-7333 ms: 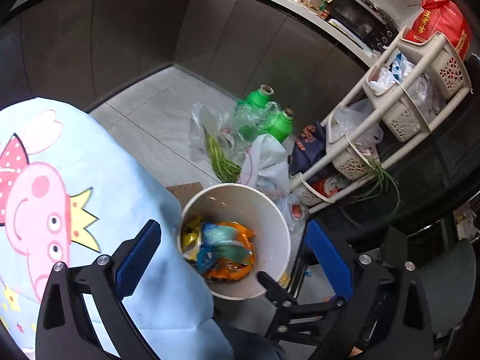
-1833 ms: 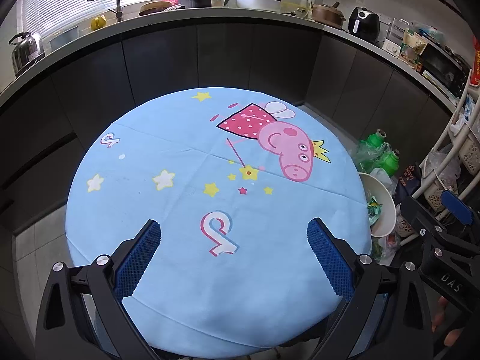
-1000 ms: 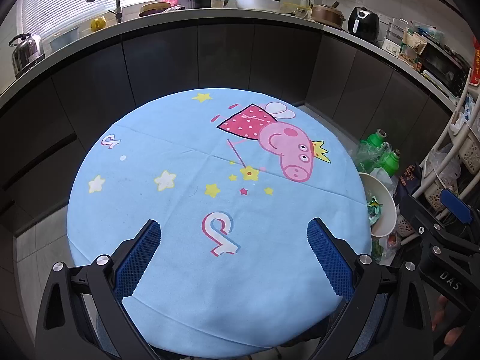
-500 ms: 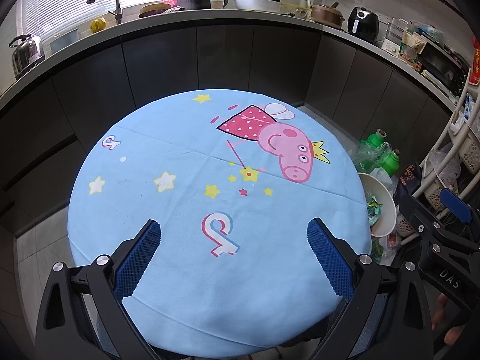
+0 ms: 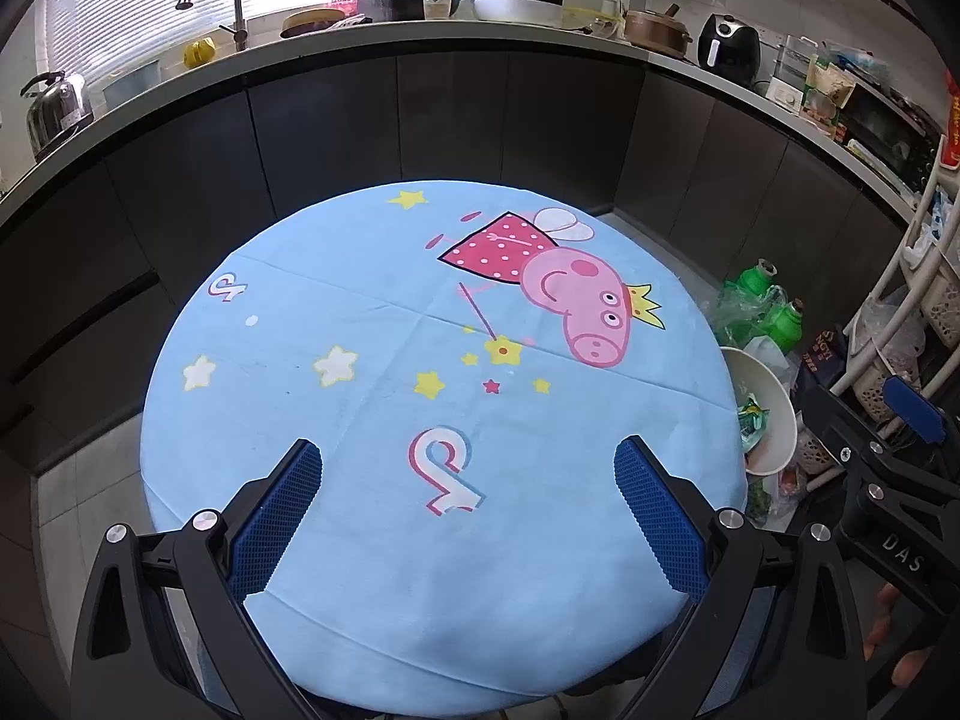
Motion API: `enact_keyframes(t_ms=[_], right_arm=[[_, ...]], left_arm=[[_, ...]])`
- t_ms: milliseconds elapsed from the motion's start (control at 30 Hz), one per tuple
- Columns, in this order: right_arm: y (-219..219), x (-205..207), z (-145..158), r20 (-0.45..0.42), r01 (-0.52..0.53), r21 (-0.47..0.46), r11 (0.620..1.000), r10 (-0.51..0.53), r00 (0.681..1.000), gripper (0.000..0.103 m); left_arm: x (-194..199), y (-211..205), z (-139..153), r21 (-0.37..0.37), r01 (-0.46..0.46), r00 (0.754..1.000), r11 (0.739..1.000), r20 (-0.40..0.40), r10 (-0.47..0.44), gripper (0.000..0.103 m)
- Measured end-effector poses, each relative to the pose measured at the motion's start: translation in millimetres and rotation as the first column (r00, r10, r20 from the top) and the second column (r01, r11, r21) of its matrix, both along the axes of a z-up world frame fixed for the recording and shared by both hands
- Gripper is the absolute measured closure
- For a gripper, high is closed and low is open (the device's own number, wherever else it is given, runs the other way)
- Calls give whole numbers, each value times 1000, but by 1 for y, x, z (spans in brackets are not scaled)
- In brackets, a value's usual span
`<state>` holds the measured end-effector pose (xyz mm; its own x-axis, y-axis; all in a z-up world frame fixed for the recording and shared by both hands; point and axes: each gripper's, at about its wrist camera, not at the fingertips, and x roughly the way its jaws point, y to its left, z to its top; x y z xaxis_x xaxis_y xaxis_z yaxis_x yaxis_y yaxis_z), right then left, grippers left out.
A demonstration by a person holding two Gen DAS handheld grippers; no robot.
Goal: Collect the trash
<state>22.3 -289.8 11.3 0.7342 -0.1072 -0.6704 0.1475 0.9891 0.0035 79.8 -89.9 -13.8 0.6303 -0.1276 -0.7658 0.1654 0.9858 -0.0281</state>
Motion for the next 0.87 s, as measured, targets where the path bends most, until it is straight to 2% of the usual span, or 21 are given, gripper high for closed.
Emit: enact_keyframes(t_ms=[867], right_arm=[[1,3,-2,-8,5,5,1000,-5,1000,3]], left_arm=[[8,5,-5,5,-12,1000,1000,-14,12,9]])
